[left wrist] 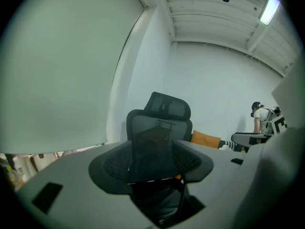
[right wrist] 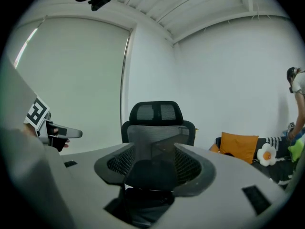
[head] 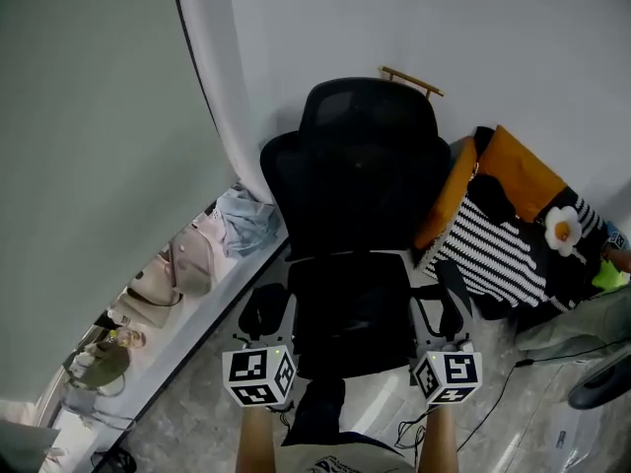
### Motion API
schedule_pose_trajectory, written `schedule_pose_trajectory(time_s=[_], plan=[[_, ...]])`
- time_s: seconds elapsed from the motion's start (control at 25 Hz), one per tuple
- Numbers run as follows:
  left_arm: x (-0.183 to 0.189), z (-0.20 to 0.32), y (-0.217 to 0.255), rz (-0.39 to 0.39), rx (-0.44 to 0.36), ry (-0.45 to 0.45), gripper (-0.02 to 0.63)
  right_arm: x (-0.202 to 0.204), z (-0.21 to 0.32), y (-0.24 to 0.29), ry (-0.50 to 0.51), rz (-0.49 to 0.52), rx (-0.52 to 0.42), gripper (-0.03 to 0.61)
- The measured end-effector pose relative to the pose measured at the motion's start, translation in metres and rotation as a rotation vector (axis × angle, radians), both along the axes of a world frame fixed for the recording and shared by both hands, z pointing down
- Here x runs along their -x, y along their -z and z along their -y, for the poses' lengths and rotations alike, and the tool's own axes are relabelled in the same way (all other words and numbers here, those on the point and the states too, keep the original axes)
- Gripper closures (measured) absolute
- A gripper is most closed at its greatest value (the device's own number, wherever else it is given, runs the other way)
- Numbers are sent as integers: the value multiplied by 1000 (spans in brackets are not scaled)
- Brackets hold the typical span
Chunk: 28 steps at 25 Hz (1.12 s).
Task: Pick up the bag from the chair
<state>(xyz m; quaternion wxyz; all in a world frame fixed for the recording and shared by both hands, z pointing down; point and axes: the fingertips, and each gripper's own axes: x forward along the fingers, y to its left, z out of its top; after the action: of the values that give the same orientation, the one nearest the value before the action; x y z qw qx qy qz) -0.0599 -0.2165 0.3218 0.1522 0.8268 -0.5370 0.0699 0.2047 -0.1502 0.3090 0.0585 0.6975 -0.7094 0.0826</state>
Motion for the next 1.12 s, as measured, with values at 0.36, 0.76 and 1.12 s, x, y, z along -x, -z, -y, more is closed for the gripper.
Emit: schedule_pose_trajectory(time_s=[0.36,0.76,1.12], plan=[[-23,88,-43,-19,125,-27,342,-19,92,-37,1,35,95,314],[-30,117,-112,2,260,-13,342,-23,133,-102,59,-12,231,314],[-67,138,-171,-13,349,-10,342,-30,165,-191,175,3,382,314]])
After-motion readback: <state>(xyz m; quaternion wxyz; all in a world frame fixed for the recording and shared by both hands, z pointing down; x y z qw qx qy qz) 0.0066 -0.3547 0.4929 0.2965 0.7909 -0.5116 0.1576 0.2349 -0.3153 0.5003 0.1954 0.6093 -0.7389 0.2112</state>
